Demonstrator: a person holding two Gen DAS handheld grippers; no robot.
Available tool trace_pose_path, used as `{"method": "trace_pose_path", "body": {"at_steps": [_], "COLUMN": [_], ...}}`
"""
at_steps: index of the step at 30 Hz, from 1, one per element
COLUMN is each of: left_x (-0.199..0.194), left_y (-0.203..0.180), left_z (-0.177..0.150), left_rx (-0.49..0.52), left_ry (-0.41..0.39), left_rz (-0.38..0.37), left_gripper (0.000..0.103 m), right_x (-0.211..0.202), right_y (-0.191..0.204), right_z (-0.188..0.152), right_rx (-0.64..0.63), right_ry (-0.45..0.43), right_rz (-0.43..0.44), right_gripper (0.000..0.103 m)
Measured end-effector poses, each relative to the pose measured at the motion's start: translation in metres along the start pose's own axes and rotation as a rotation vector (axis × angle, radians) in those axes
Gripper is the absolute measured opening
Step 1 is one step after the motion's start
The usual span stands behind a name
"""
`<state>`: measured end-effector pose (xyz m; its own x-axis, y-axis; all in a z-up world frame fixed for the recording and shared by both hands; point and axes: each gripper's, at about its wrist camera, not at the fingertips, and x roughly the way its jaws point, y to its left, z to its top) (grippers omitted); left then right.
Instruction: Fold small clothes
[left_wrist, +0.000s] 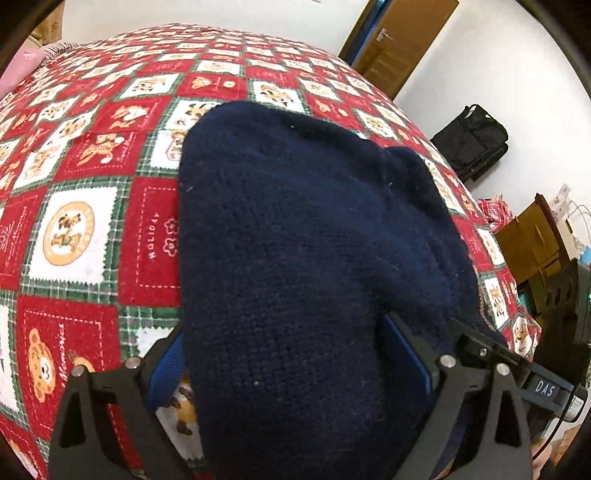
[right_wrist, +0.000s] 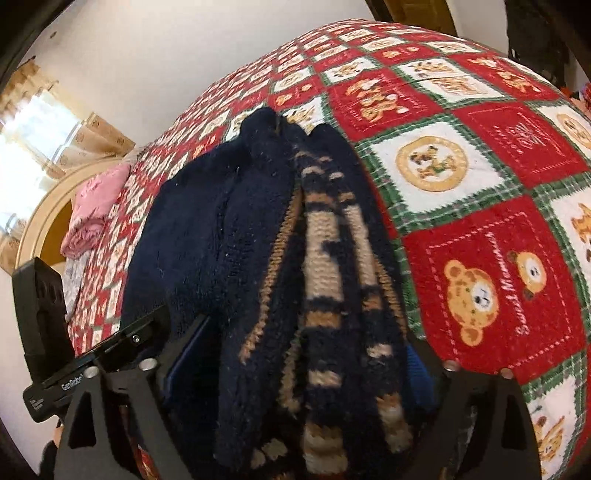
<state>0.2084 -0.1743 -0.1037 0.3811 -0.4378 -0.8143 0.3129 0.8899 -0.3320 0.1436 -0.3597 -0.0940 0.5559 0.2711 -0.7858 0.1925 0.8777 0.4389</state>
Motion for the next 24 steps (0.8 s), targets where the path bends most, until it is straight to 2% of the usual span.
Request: {"method": "trace_pose_path", "body": {"at_steps": [2,5,13,17,24], "left_x": [0.001,0.000,-0.004,-0.006,-0.004], "left_y": [0.000,-0.003,-0.013,-0.015,-0.015], "left_z": [0.000,-0.001,-0.002,-0.001,-0.001], "left_rx": [0.003,0.022,0.082,0.096,0.095], "left_ry": [-0.003,-0.016,-0.054,-0.067,-0.070], "left_rz": [0.006,0.020,0.032,0.041,0.047], "left_gripper": [0.098,0.092,0.077,0.069,0.069], "right_x": [0.004,0.003,-0.010,-0.012,-0.015], "right_y": [0.008,0.014,0.022,0.037,0.044], "right_z": [-0.002,-0.004,-0.018,-0.022,-0.026], "right_rx": [-0.024,-0.035,-0.060,-0.129,-0.176], "right_ry": [0.002,-0.019,-0.108,-0.156,-0.195], "right_rz": [-0.038,-0.082,-0.114,-0.180,-0.233], "right_gripper": [0.101,0.099,0.068,0.061,0.057]}}
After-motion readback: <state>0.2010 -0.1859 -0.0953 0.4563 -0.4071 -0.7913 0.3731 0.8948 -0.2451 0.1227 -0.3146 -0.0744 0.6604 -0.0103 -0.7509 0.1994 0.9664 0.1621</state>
